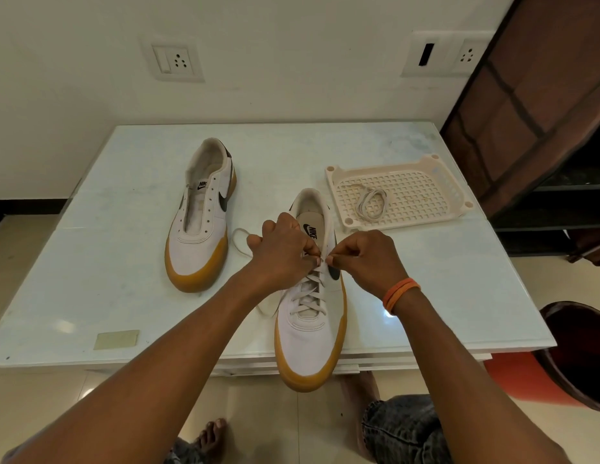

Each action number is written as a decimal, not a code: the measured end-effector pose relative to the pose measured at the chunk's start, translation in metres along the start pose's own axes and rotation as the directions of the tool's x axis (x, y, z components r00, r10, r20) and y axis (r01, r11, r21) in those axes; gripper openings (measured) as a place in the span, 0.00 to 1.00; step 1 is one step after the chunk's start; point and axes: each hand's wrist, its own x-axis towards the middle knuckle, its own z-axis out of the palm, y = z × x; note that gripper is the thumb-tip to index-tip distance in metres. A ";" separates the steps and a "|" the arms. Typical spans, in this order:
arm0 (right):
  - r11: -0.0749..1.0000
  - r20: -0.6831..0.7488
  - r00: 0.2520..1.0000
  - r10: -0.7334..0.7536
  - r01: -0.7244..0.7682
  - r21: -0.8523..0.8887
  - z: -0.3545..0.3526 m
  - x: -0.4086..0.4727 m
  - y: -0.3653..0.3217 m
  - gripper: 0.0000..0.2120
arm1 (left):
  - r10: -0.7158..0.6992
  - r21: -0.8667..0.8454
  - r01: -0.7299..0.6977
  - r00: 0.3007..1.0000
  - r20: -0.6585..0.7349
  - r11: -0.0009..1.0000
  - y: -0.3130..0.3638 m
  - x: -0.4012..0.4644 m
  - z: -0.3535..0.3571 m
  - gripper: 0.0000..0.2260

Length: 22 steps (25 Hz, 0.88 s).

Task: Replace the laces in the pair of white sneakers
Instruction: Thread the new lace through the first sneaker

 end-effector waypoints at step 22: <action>0.690 0.287 0.843 0.454 -0.537 0.485 0.006 -0.009 -0.016 0.28 | 0.254 -0.136 -0.240 0.962 0.104 0.961 -0.030 0.013 -0.021 0.10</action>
